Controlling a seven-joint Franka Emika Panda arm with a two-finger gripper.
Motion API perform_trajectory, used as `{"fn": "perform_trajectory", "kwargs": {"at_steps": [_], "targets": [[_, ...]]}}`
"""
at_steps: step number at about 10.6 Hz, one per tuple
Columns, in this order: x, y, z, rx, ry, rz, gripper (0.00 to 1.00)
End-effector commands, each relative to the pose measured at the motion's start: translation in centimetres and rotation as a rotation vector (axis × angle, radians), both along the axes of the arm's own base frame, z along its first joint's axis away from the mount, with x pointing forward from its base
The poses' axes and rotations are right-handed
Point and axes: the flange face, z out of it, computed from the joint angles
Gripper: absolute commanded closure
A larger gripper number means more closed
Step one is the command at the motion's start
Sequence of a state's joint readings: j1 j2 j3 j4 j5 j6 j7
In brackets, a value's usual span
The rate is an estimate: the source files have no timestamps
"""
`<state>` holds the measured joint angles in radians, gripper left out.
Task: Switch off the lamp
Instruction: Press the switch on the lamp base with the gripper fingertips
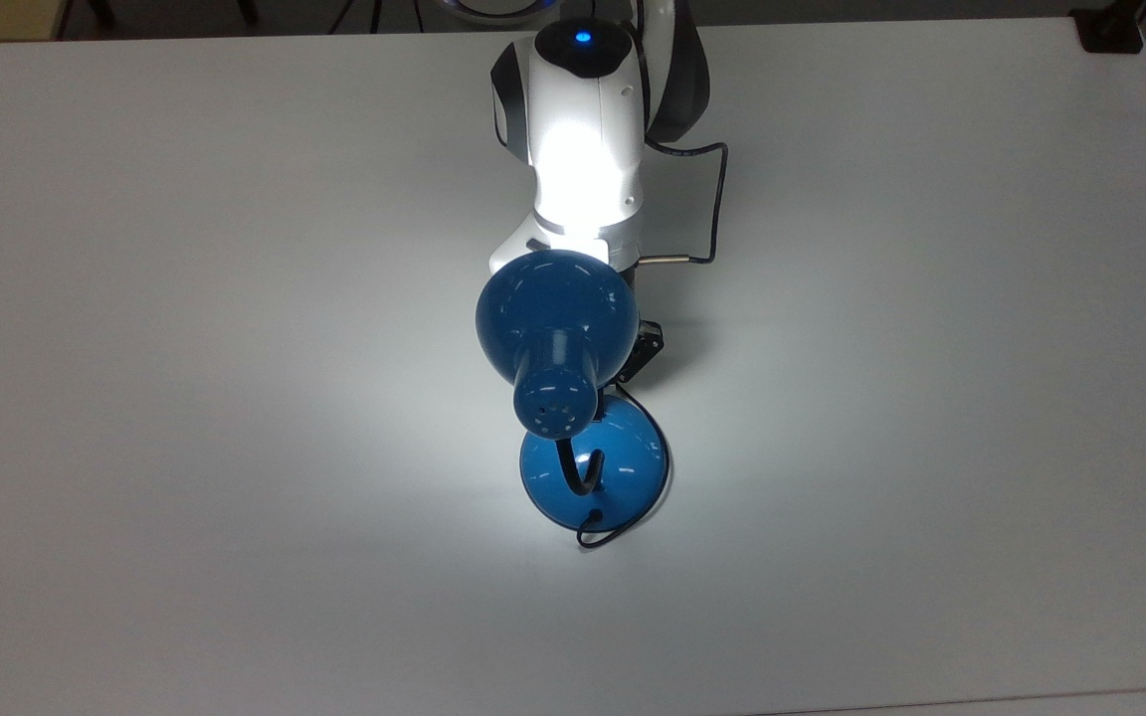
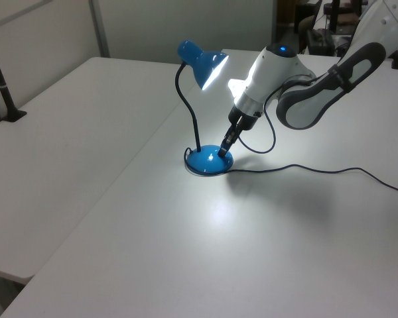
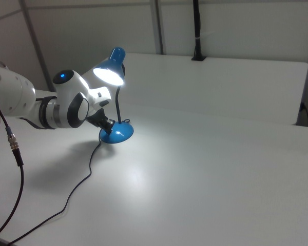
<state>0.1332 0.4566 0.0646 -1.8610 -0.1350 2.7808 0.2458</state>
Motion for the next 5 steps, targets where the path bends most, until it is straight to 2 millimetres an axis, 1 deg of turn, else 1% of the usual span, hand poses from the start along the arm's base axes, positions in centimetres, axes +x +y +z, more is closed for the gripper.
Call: {"fn": "perform_trajectory", "kwargs": {"at_steps": [1, 2, 5], "targets": [[0.2, 0.1, -0.7, -0.002, -0.011, -0.009, 1.00], [-0.2, 0.4, -1.7, -0.007, 0.010, -0.003, 1.00], [-1.7, 0.4, -3.7, -0.016, 0.063, -0.003, 1.00]]}}
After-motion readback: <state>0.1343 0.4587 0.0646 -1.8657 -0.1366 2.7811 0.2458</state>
